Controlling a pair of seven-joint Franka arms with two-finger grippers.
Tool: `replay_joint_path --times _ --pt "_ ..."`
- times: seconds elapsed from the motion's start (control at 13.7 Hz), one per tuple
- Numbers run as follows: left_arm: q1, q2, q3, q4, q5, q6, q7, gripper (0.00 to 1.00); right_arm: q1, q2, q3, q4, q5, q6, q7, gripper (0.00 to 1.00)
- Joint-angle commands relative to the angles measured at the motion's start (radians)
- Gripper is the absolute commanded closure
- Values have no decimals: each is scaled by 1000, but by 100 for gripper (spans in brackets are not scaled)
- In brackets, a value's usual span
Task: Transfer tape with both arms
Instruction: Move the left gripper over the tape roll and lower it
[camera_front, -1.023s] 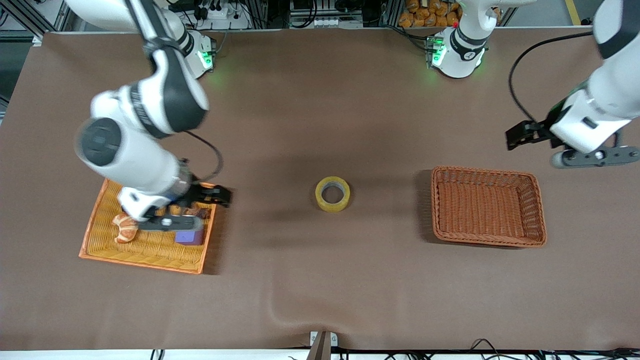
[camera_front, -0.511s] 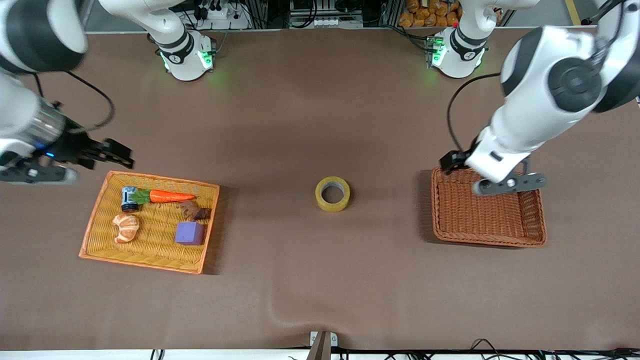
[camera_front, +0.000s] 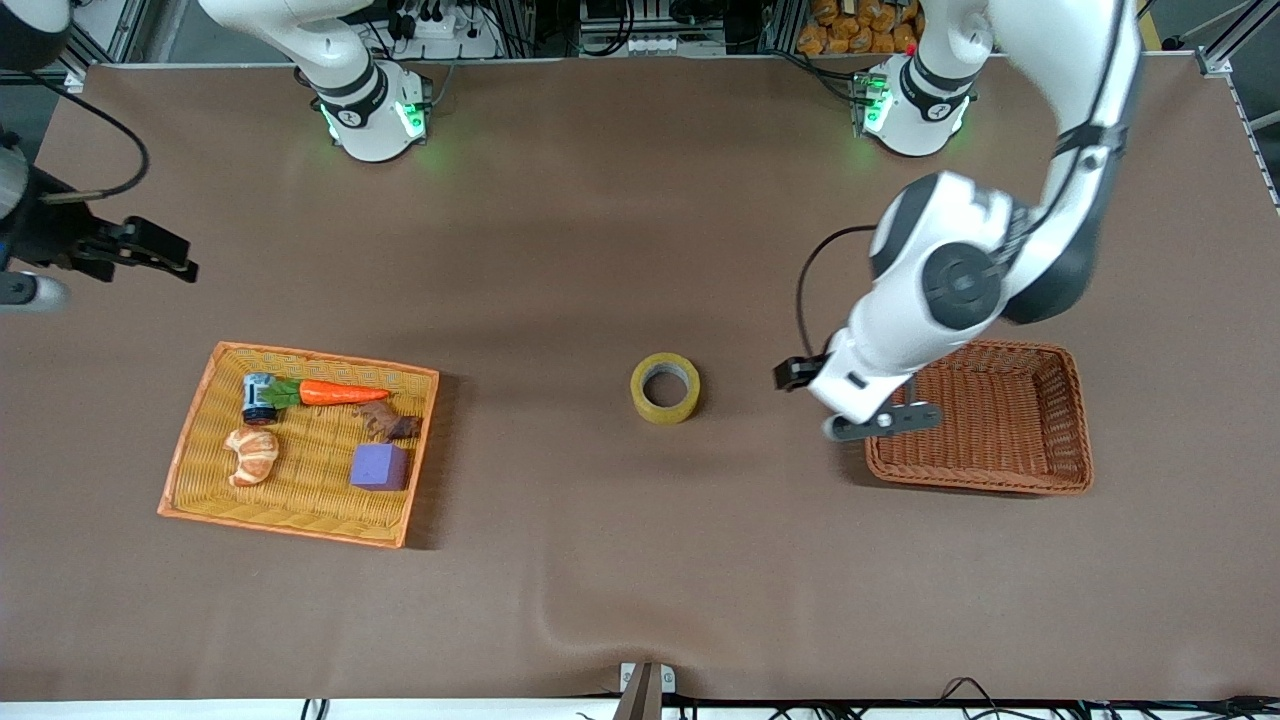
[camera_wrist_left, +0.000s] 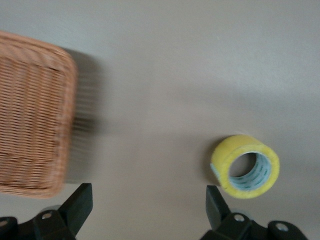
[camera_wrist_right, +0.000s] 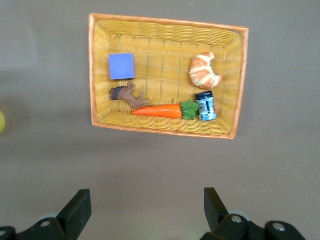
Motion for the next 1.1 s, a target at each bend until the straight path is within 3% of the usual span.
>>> replay_joint_path --times 0.0,0.15,0.37,0.73,1.02 --pt "-110 122 18 97 -3 62 -179 0 -115 -44 63 -13 6 -16 -4 0" --pt "-111 139 20 111 -5 62 -186 0 -190 -67 108 -32 6 -17 -45 0" --pt "-113 158 21 111 -3 75 -187 0 -227 -75 117 -40 6 -16 -79 0" --pt "-116 178 18 105 67 76 -193 0 -221 -68 122 -38 -12 -16 -82 0" --pt "-141 204 17 105 57 76 -206 0 -177 -68 123 -38 -96 -16 -68 0"
